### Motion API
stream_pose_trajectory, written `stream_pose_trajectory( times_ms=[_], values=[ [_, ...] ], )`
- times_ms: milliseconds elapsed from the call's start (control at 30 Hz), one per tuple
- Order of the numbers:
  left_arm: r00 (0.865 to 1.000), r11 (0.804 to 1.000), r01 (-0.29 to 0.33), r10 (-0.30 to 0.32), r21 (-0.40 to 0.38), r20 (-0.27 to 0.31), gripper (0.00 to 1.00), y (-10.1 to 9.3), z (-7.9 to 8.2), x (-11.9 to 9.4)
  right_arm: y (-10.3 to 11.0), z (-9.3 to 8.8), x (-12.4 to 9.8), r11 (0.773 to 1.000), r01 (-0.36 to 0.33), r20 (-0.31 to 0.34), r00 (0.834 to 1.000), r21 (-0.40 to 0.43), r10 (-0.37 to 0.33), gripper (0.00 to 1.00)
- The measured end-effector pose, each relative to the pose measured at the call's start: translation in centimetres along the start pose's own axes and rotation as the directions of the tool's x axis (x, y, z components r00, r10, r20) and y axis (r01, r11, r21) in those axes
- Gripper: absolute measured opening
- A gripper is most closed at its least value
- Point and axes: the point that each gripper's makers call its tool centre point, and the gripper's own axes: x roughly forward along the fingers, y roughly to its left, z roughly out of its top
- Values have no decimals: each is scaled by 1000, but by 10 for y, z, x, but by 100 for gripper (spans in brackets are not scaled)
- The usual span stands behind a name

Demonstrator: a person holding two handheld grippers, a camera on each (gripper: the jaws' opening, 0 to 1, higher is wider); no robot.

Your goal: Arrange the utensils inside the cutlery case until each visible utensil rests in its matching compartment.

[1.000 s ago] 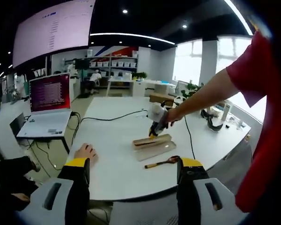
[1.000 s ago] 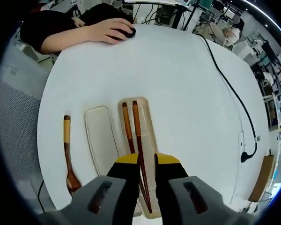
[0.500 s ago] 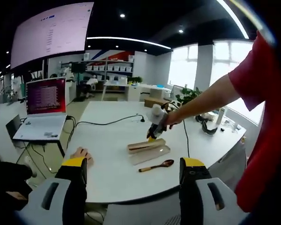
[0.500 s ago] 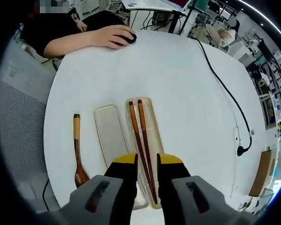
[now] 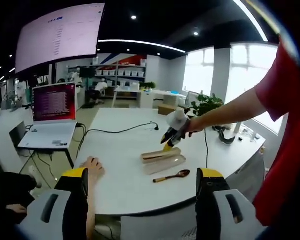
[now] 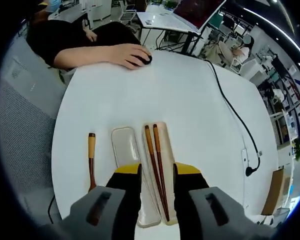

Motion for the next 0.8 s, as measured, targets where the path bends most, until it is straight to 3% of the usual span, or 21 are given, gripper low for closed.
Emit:
stream_pose_trajectory(
  times_ms=[67, 200, 800],
  values=[
    [1000, 1000, 6, -6, -2, -4, 92, -1, -1, 1, 0, -4, 0, 1000, 7, -12, 1000, -24, -7, 23],
    [1000, 1000, 11, -12, -3, -4, 91, -1, -2, 3, -1, -6, 2, 1000, 12, 13, 1000, 18, -12, 22],
    [1000, 1000, 13, -13, -10, -10, 91, 1, -6, 2, 45, -14, -12, 999, 50, 43, 998, 21, -51, 20]
  ],
)
